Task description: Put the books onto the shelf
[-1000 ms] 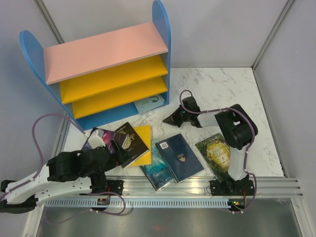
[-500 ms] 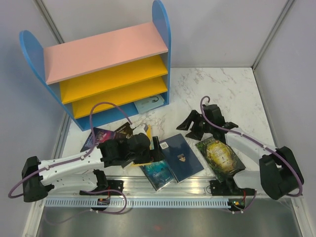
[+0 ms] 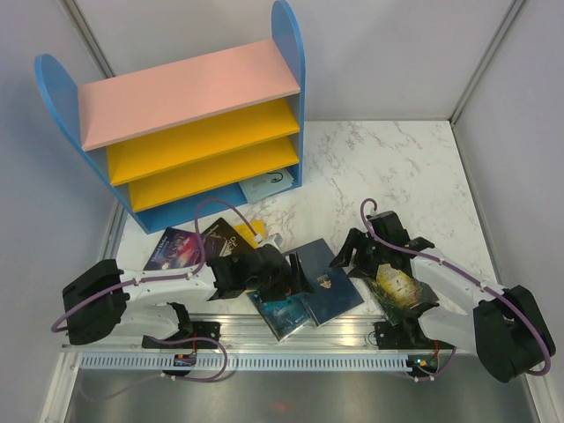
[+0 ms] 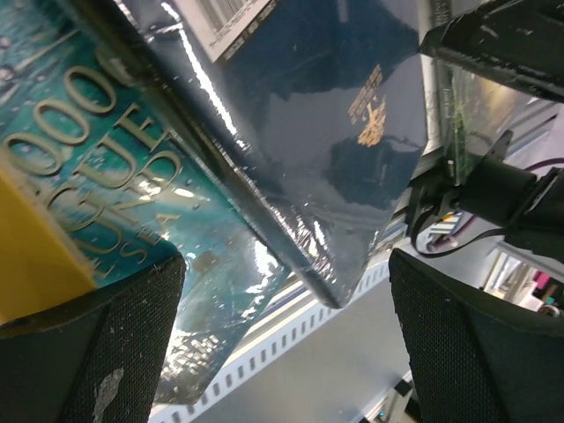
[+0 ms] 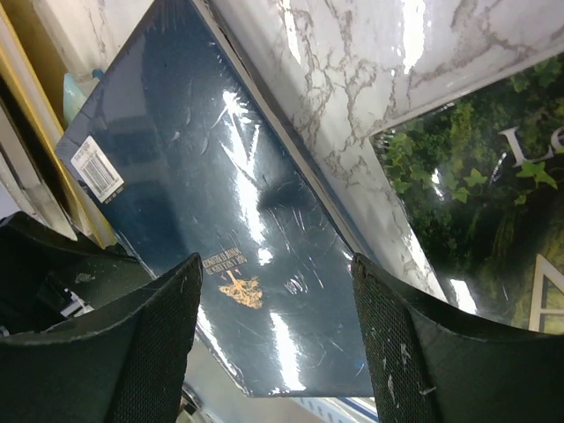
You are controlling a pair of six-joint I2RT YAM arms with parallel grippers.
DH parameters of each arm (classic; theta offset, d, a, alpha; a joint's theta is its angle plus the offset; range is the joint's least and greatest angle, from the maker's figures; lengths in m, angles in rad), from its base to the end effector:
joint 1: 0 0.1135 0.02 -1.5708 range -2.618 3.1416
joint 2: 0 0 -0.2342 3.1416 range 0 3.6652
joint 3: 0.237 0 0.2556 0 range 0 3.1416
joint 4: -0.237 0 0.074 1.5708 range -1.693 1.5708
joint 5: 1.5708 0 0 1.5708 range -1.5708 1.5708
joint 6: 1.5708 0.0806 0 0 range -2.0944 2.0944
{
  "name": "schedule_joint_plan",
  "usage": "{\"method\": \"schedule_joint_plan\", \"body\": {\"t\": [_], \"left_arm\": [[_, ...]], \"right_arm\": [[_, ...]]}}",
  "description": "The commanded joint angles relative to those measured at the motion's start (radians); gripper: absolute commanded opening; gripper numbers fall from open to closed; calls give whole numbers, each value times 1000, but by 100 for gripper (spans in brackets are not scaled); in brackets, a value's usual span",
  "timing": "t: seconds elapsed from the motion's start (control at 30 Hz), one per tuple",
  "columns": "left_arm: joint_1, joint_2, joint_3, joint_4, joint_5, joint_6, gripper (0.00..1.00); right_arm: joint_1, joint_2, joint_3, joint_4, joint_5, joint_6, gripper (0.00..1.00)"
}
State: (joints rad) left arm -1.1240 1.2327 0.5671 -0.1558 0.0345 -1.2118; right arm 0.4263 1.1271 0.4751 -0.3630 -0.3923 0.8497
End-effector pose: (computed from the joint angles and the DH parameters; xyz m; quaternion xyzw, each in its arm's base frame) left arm 0.1185 -0.2538 0.1151 -0.0345 0.9299 -0.3429 0.1287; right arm 0.1982 0.1239 0.0958 0.1459 0.9334 0.3108 0.1045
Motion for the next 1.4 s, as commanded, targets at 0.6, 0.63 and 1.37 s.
{"method": "schedule_joint_plan", "body": {"t": [0.6,0.63,1.37], "left_arm": [[4,166,-1,355,-8,-55,43],[4,165,8,346,-10,-51,24],[196,-314,71,67,-73,-77,2]], "right_arm": [[5,102,-245,214,-261,14,66],[5,91,-237,202,-257,5,65],[-6,-75,73,289,-319,287,98]]}}
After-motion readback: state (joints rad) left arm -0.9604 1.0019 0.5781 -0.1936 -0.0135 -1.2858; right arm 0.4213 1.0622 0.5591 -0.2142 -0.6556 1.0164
